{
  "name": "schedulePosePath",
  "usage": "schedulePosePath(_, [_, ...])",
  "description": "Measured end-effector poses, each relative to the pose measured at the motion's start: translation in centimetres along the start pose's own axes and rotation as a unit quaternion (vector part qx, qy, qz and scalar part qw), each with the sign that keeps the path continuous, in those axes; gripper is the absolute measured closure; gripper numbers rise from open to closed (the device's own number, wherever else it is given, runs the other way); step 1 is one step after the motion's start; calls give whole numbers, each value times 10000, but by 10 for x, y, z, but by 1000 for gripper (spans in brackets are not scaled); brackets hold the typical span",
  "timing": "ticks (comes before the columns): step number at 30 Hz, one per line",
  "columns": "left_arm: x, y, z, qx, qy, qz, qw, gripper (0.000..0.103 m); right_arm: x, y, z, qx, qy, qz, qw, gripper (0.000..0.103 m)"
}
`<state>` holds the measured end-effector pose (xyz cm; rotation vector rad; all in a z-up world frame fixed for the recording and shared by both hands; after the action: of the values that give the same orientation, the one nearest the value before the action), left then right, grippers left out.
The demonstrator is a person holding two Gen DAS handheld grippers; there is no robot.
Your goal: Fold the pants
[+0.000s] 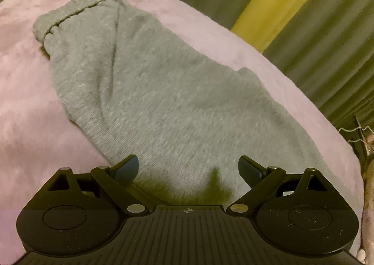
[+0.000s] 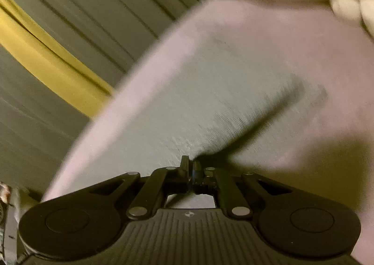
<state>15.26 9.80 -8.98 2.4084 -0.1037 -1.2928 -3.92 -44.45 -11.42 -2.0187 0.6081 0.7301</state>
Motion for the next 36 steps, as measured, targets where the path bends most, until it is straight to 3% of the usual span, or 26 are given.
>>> schedulePosePath(1, [0,0,1,16,-21,-14,10000,7,8,13,5,53,-243,327,9992,101])
schedulePosePath(2, [0,0,1,26,-28,-12,10000,7,10,21,4,260,-349,369,9984,99])
schedulePosePath(4, [-1,0,1,20,-8,3,10000,7,0,25,-11,477,-20,204,9987,97])
schedulePosePath(6, [1,-1,1,2,-29,-15,10000,7,-10,26,-26,391,282,407,9980,94])
schedulePosePath(10, [2,0,1,53,-56,-57,10000,7,-7,25,-44,475,315,448,9974,88])
schedulePosePath(12, [1,0,1,61,-50,-58,10000,7,-5,24,-46,417,357,469,9974,76])
schedulePosePath(14, [1,-2,1,51,-70,-68,9999,7,0,32,-46,641,345,473,9962,51])
schedulePosePath(15, [2,-2,1,44,-79,-75,9999,7,5,40,-48,864,310,441,9948,50])
schedulePosePath(18, [4,-2,2,51,-111,-114,9999,7,10,52,-47,1466,400,102,9883,51])
schedulePosePath(19, [4,-2,2,64,-116,-128,9998,7,9,53,-48,1591,485,-46,9861,60])
schedulePosePath(20, [5,-2,2,82,-118,-139,9998,7,9,54,-52,1632,566,-150,9849,90])
schedulePosePath(21, [5,-2,2,100,-120,-148,9998,7,10,54,-55,1594,633,-171,9850,101])
schedulePosePath(28, [6,-3,3,112,-132,-150,9997,7,-29,31,-59,558,1358,285,9887,100])
schedulePosePath(30, [6,-2,3,131,-148,-161,9997,6,-22,37,-59,219,1328,755,9880,100])
schedulePosePath(33, [5,-2,3,158,-160,-162,9996,6,12,55,-46,-118,695,1480,9865,101])
schedulePosePath(36, [5,-2,3,134,-144,-143,9997,6,4,48,-47,-327,962,1741,9795,95])
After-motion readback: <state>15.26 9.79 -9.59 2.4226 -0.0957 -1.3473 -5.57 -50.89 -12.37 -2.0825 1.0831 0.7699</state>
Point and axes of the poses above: each gripper's, at about its wrist camera, not at the fingertips, and x roughly the way its jaws point, y to its right, z to its underside, the point moved 8 cm from there along x, roughly the way its jaws point
